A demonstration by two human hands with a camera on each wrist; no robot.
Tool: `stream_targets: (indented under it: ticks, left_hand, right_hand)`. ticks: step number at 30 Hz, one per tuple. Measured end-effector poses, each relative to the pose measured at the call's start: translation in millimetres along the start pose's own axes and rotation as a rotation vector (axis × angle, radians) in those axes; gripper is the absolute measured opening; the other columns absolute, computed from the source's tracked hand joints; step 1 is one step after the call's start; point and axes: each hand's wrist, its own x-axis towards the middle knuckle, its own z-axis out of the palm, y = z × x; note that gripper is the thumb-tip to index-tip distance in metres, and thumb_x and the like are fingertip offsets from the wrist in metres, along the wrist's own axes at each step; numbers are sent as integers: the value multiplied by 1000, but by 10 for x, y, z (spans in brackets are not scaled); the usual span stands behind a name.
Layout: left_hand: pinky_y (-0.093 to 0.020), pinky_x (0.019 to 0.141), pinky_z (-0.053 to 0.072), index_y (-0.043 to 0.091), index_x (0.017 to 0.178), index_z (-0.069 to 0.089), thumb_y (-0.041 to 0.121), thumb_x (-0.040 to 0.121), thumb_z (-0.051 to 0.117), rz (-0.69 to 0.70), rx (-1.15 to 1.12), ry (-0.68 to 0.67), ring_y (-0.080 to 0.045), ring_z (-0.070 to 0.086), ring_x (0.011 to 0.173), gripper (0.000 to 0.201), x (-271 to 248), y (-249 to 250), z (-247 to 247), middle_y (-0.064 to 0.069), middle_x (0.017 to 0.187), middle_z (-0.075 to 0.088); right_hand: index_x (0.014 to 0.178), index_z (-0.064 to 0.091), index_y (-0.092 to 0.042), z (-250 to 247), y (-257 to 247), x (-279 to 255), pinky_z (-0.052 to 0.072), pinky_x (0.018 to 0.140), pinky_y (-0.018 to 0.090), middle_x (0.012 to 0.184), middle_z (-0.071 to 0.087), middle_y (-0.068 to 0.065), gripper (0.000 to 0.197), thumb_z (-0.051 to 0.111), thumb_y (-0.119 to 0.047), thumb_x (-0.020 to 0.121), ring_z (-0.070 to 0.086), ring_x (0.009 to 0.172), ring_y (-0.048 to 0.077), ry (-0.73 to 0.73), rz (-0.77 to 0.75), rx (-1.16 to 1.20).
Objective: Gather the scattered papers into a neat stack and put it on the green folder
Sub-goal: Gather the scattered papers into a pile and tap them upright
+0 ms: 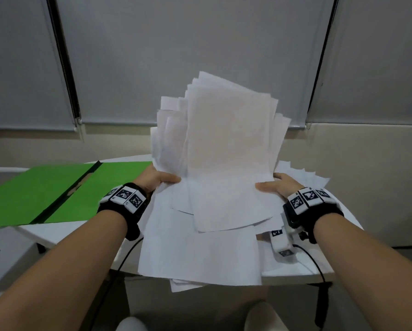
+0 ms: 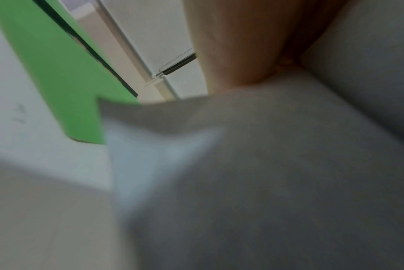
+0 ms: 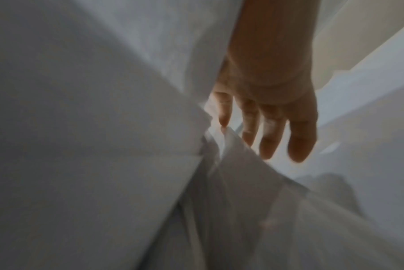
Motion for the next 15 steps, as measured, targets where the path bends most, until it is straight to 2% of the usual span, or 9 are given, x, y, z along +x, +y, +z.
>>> stream_targets:
  ticks: [2,3,4,7,9,10,11,13,15]
  left_hand:
    - [-13,50,52,7,86,63,-15,68,65,1,-10,-11,-4,67,52,28,12,45,36,9,58,71]
    - [-14,50,52,6,88,63,-16,73,62,-2,-16,-13,-4,67,51,27,23,49,48,9,58,71]
    - [-14,50,53,6,90,63,-16,75,60,-8,-22,-19,-5,67,52,27,29,47,55,8,59,72]
    - [-18,51,55,5,91,65,-10,70,66,-52,-53,-66,-10,70,55,25,44,6,57,3,65,74]
    - [-21,55,57,3,92,67,-3,69,70,-76,-38,-73,-12,70,58,24,58,-27,56,-4,77,75]
    - [-21,57,57,3,95,67,0,68,72,-79,-25,-66,-12,70,59,28,74,-36,63,-6,82,75]
    - [-21,58,57,4,96,66,1,68,73,-66,-15,-49,-11,70,59,29,95,-40,77,-5,81,75]
    - [-16,52,54,7,95,63,-5,77,66,2,-6,8,-4,67,53,22,129,-4,110,7,64,73]
    - [-13,49,51,10,91,60,-8,80,61,83,-23,64,1,66,51,22,146,86,140,14,57,70]
  right_hand:
    - [141,33,-11,-29,38,50,44,103,44,135,52,4,110,91,-38,51,56,117,28,44,24,-4]
    - [137,37,-14,-47,68,81,46,100,44,133,54,4,115,92,-47,42,58,115,28,41,39,5]
    - [130,42,-16,-60,92,89,49,97,44,125,60,6,110,92,-49,38,62,108,28,34,50,37]
    - [116,59,-8,-87,34,-40,53,87,38,104,70,7,67,86,-26,57,68,93,25,-11,-13,161]
    - [115,63,-6,-98,-15,-86,55,70,26,101,71,6,44,76,-13,73,68,86,18,-59,-91,144]
    - [114,63,-6,-98,-56,-104,53,68,22,103,69,5,38,72,-8,77,67,86,16,-81,-117,98]
    - [116,62,-5,-87,-91,-100,51,73,21,106,68,5,38,70,-5,79,66,92,17,-87,-124,37]
    - [116,61,-4,-61,-180,-108,45,83,25,108,64,3,39,71,-4,78,62,104,21,-63,-131,-103]
    - [114,62,-2,-64,-310,-146,46,75,24,103,64,3,39,73,-2,77,61,99,20,37,-191,-111]
